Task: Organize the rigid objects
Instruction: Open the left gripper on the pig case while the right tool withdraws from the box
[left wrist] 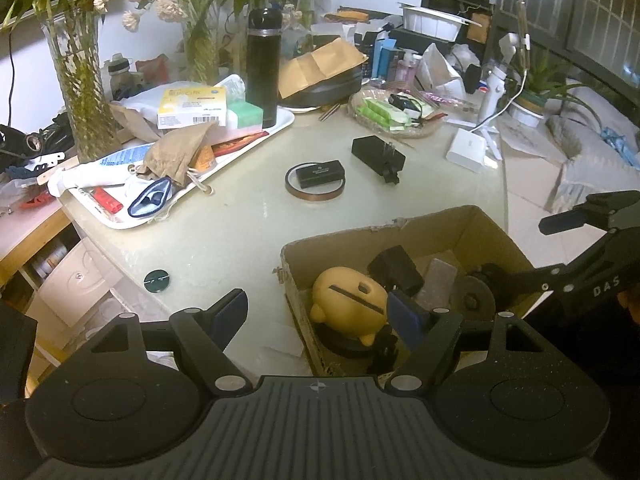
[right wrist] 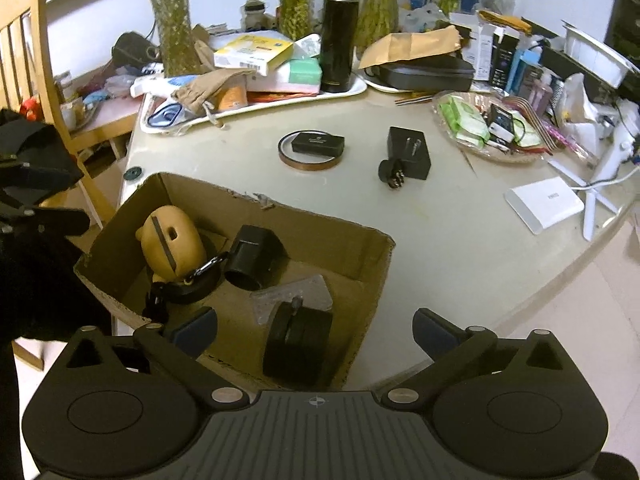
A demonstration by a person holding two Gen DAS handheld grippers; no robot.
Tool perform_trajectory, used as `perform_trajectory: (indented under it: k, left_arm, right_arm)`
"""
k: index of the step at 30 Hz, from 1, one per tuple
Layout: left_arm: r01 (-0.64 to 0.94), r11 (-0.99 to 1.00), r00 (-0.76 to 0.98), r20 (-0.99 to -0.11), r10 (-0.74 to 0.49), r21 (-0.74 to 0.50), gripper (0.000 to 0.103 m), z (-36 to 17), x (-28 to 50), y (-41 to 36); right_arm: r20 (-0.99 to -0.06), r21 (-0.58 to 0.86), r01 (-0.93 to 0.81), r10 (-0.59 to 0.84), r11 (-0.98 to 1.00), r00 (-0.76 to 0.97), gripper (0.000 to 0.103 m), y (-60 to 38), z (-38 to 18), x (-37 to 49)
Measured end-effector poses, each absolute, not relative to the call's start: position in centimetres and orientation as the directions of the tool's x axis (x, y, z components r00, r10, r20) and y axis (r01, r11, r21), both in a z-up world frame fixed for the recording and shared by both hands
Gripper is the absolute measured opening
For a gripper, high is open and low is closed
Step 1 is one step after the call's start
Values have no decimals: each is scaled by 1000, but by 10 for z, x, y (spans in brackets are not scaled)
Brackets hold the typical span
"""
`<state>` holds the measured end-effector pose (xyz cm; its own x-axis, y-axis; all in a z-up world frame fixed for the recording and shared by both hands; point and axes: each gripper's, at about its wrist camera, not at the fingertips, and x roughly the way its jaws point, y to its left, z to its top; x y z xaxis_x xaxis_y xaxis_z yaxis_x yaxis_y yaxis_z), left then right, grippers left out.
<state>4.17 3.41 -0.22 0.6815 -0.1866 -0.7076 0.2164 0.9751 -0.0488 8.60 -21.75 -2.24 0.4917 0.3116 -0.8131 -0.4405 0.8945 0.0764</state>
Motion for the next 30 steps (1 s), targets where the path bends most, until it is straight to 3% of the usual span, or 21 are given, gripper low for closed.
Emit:
perform_trajectory:
  k: [30]
  left_arm:
    - [227,974,664,-727,-177,-29,76,-6,50,23]
  right_arm:
    - [-799,113,-352,296,929,524,103,-233,-22,98]
